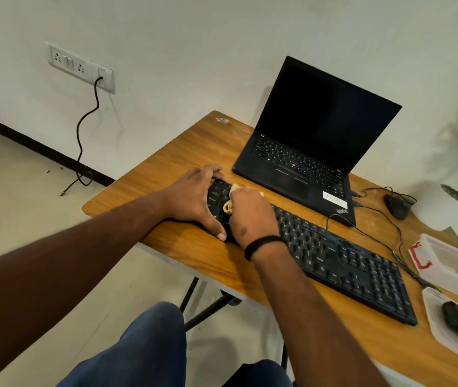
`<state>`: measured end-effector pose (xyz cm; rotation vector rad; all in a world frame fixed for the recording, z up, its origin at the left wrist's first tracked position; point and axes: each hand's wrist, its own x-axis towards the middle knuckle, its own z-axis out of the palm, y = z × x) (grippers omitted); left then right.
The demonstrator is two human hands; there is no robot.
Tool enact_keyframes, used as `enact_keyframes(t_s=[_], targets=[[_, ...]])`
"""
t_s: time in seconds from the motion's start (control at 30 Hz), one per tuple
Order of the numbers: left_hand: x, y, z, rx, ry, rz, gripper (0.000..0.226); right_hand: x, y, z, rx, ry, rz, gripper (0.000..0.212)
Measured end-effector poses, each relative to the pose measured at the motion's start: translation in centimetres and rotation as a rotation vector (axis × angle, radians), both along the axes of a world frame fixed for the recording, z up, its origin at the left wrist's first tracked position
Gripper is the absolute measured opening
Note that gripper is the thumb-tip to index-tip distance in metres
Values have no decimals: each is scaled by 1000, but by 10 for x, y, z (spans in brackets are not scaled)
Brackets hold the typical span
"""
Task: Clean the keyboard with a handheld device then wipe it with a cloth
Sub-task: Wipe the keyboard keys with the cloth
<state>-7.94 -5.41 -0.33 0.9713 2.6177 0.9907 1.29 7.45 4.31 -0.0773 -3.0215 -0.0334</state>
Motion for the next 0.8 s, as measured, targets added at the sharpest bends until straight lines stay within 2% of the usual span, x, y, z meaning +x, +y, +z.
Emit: enact_keyframes(t_s=[0.23, 0.3, 0.37, 0.43, 0.57, 0.7, 0.8], targets=[[0, 0, -3, 8, 4, -3, 148, 36, 19, 23, 1, -114, 1, 20], [-1, 0, -3, 11, 3, -7, 147, 23, 21, 28, -41, -34, -70, 14], [0, 0, -2, 4, 1, -12, 147, 8, 19, 26, -103, 93, -173, 16], [-1, 0, -2, -1, 0, -2, 148, 0, 7, 15, -146, 75, -214, 18], [-4, 0, -6, -6, 12, -1, 151, 15, -13, 0, -82, -2, -110, 27], [-6, 1, -7, -4, 11, 4, 152, 41, 4, 7, -21, -81, 12, 18], [-4, -1, -7, -7, 4, -11, 158, 35, 28, 22, -98, -84, -56, 17]])
